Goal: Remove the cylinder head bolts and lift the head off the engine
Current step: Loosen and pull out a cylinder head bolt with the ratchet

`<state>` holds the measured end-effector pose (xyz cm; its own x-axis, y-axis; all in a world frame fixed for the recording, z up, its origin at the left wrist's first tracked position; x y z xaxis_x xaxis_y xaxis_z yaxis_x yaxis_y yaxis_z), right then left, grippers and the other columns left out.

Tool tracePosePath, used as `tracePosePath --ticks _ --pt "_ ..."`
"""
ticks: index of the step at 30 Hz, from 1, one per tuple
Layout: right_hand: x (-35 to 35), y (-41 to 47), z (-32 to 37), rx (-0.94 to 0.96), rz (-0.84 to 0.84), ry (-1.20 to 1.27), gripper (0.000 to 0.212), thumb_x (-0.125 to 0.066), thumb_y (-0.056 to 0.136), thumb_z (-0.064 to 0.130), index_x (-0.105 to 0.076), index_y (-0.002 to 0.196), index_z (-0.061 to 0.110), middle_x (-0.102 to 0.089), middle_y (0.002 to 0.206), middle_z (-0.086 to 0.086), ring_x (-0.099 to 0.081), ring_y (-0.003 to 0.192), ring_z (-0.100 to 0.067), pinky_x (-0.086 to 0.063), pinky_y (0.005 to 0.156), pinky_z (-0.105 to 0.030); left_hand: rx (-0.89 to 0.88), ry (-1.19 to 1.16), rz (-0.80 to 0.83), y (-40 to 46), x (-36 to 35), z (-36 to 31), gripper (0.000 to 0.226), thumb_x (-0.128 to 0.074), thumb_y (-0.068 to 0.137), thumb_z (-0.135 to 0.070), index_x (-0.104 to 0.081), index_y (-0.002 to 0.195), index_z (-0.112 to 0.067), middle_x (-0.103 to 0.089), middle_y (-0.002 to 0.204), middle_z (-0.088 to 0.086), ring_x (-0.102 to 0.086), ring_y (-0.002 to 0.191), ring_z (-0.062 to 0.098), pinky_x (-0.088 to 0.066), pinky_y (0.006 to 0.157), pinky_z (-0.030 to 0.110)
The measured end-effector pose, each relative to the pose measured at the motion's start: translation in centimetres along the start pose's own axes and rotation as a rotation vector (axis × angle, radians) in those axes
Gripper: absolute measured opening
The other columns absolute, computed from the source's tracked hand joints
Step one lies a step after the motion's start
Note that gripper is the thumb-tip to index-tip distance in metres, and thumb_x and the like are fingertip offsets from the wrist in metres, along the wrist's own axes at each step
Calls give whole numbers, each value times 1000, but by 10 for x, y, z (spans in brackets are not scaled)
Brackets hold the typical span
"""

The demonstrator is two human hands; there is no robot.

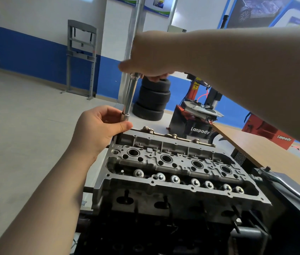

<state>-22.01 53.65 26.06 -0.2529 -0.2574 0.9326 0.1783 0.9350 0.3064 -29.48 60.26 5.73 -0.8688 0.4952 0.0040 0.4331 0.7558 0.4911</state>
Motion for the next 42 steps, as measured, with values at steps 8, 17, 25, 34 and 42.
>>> tracePosePath --ticks 8,17,25,34,42 --pt "0 -15 8 186 45 92 15 -65 96 13 -69 96 27 -72 91 8 -63 65 13 -41 48 -4 -8 -53 199 0 -14 -2 15 -66 105 -20 -75 113 -28 -82 101 -3 -80 95 19 -64 93 33" --pt "0 -1 4 110 -26 -59 35 -56 104 44 -70 86 17 -69 70 4 -62 54 -7 -46 49 -17 -7 -18 50 1 -5 0 27 -87 80 -42 -80 102 -28 -82 95 -3 -80 92 22 -64 90 48" --pt "-4 -2 -6 62 45 127 25 -66 99 45 -70 91 22 -76 79 5 -65 54 0 -51 50 -16 6 -65 49 2 -6 0 35 -86 78 -34 -80 111 -25 -82 97 -5 -81 91 20 -65 89 46" --pt "-3 -8 0 203 36 110 17 -66 98 19 -71 97 34 -72 96 14 -62 72 8 -41 53 -2 11 -81 162 1 -11 6 14 -72 100 -26 -78 113 -26 -82 101 0 -80 96 22 -62 96 49" --pt "0 6 -5 71 -16 34 42 -57 103 49 -67 76 19 -64 54 9 -55 38 3 -43 43 -12 -43 58 2 -3 -6 -7 36 -85 66 -55 -77 93 -32 -80 87 -10 -79 80 12 -64 76 35"
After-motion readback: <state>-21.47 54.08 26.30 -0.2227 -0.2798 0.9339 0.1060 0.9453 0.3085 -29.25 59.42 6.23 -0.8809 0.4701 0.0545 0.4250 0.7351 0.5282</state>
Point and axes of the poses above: each hand's wrist, its own y-axis towards the middle knuckle, its own x-axis out of the back of the hand, z = x × y, the point moved 8 cm from there along y, towards the middle knuckle
